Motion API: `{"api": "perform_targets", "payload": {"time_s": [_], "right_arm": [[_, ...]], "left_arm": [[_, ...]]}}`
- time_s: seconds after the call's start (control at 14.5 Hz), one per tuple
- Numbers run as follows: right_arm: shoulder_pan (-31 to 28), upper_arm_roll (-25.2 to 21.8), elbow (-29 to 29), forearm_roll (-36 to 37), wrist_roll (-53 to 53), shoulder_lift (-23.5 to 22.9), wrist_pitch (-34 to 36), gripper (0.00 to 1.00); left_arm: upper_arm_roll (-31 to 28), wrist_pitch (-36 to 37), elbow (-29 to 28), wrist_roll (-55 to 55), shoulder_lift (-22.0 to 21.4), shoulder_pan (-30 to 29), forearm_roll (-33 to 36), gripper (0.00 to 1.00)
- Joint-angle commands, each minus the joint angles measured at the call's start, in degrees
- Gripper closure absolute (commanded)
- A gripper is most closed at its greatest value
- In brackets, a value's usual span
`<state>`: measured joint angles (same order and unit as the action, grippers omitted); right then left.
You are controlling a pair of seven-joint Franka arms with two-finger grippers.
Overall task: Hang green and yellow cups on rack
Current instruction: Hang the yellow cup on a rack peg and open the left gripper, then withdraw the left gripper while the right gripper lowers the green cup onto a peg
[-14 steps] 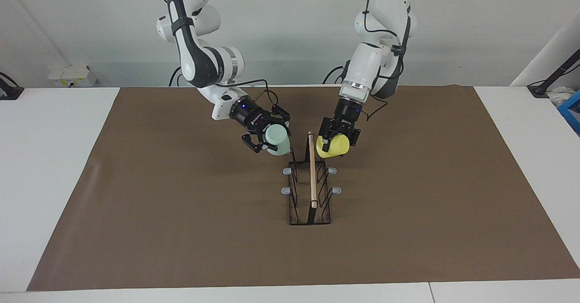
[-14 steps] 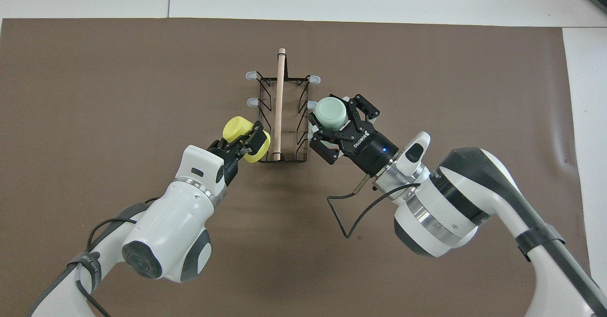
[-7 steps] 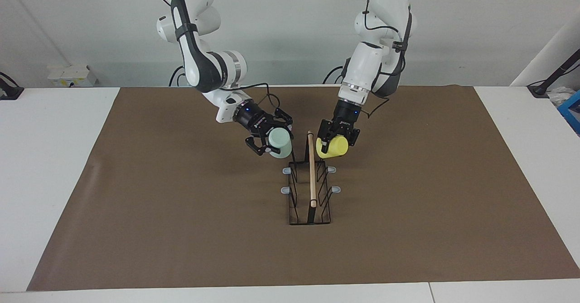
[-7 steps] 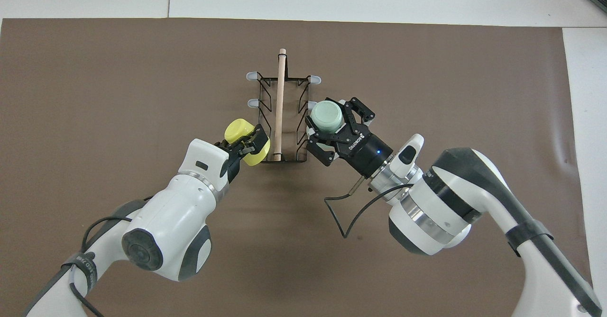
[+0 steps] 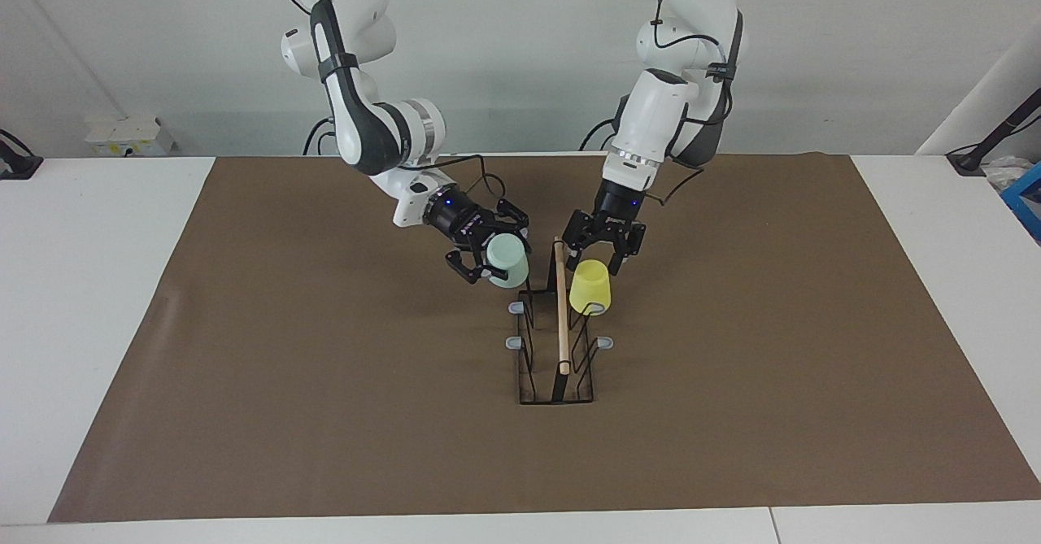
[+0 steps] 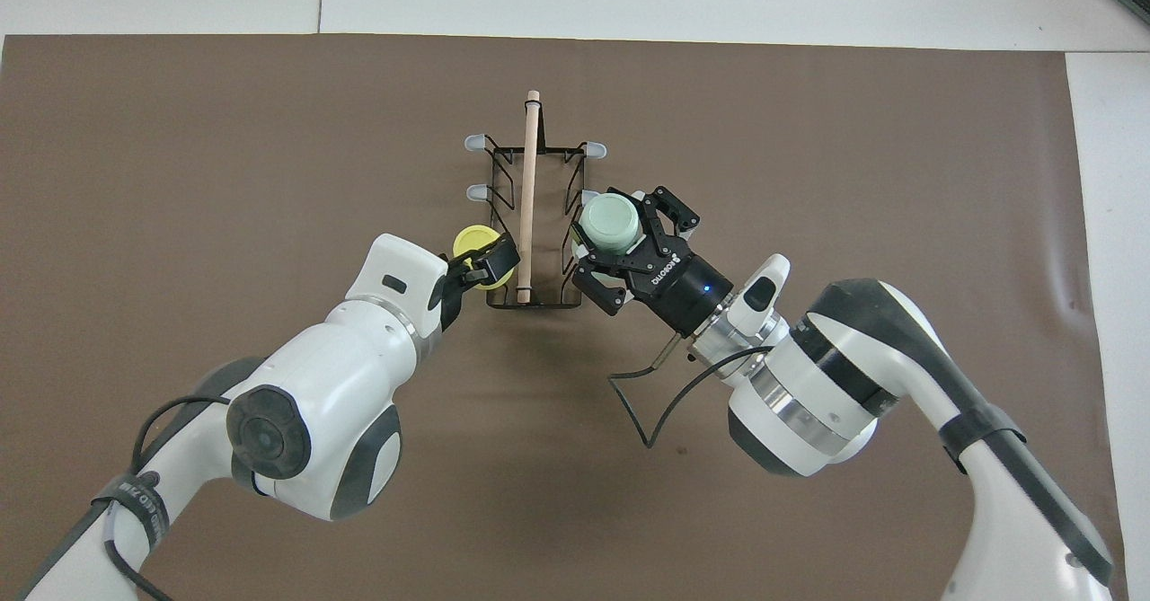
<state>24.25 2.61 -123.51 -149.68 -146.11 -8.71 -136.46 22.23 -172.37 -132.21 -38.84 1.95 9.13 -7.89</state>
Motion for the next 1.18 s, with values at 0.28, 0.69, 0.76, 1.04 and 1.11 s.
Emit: {"api": "perform_targets", "payload": {"time_s": [0.28,0.69,0.76,1.04,1.11], "right_arm": [[1.50,-0.06,1.16,-12.21,-9.02,-5.70,5.59,0.92],[1.59,-0.06,1.16,-13.27,-11.22,-8.51,8.23,0.92],[1.59,-0.06,1.16,-13.27,-11.31,-8.51,7.97,0.92],[1.59,0.03,1.08,-14.32,-11.22,-8.51,7.70,0.57],[1.59,0.03,1.08,-14.41,-11.22,-8.51,7.62,0.38]], "left_arm": [[-2.72,26.42,12.83,10.08,-0.98,-2.61,0.77,0.00],[-10.97,48.41,24.35,25.38,-1.07,-3.15,0.85,0.00],[-12.29,51.14,25.94,27.14,-1.07,-3.32,0.85,0.00],[-16.95,56.86,29.54,35.14,-1.16,-3.50,0.94,0.00],[-17.91,59.67,31.38,37.41,-1.16,-3.50,1.03,0.00]]}}
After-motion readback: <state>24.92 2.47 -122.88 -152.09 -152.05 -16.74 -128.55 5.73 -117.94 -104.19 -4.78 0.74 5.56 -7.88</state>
